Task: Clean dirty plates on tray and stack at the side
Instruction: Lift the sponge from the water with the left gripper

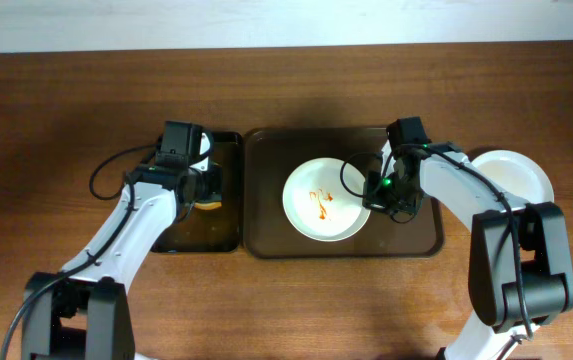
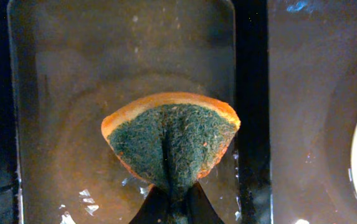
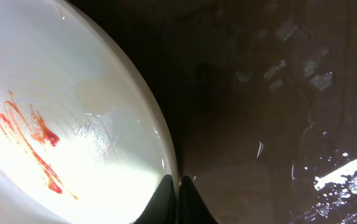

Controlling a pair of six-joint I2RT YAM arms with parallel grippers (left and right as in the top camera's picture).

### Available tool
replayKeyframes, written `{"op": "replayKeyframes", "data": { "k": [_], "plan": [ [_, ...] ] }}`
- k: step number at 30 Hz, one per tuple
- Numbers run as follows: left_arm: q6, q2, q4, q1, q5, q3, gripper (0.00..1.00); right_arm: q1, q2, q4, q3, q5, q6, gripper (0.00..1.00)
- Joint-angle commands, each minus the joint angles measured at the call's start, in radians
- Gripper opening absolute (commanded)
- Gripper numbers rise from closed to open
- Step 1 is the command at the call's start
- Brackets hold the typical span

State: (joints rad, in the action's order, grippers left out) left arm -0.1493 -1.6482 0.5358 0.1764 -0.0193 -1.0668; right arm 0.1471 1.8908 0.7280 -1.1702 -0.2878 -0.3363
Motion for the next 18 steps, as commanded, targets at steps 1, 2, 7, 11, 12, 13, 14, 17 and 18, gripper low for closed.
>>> {"op": "replayKeyframes", "data": {
  "k": [1,2,7,11,12,13,14,17,18],
  "plan": [
    [0.005,0.021,-0.003,-0.003,-0.011,-0.020,0.00,0.010,0.014,0.000,0.011,0.012,-0.002,0.04],
    [0.005,0.021,-0.006,-0.003,-0.011,-0.020,0.00,0.010,0.014,0.000,0.011,0.012,-0.002,0.04],
    [0.010,0.064,-0.111,-0.003,-0.011,-0.020,0.00,0.010,0.014,0.001,0.011,0.012,-0.002,0.04],
    [0.010,0.153,-0.211,-0.003,-0.011,-0.020,0.00,0.010,0.014,0.000,0.011,0.012,-0.002,0.04],
    [0.010,0.174,-0.230,-0.003,-0.011,-0.020,0.00,0.010,0.014,0.000,0.011,0.012,-0.002,0.04],
    [0.010,0.185,-0.240,-0.003,-0.011,-0.020,0.00,0.010,0.014,0.000,0.011,0.012,-0.002,0.04],
    [0.010,0.197,-0.253,-0.003,-0.011,-0.020,0.00,0.010,0.014,0.000,0.011,0.012,-0.002,0.04],
    [0.009,0.215,-0.274,-0.003,-0.011,-0.020,0.00,0.010,0.014,0.000,0.011,0.012,-0.002,0.04],
    [0.009,0.218,-0.274,-0.003,-0.011,-0.020,0.00,0.010,0.014,0.000,0.011,0.012,-0.002,0.04]
  ]
}}
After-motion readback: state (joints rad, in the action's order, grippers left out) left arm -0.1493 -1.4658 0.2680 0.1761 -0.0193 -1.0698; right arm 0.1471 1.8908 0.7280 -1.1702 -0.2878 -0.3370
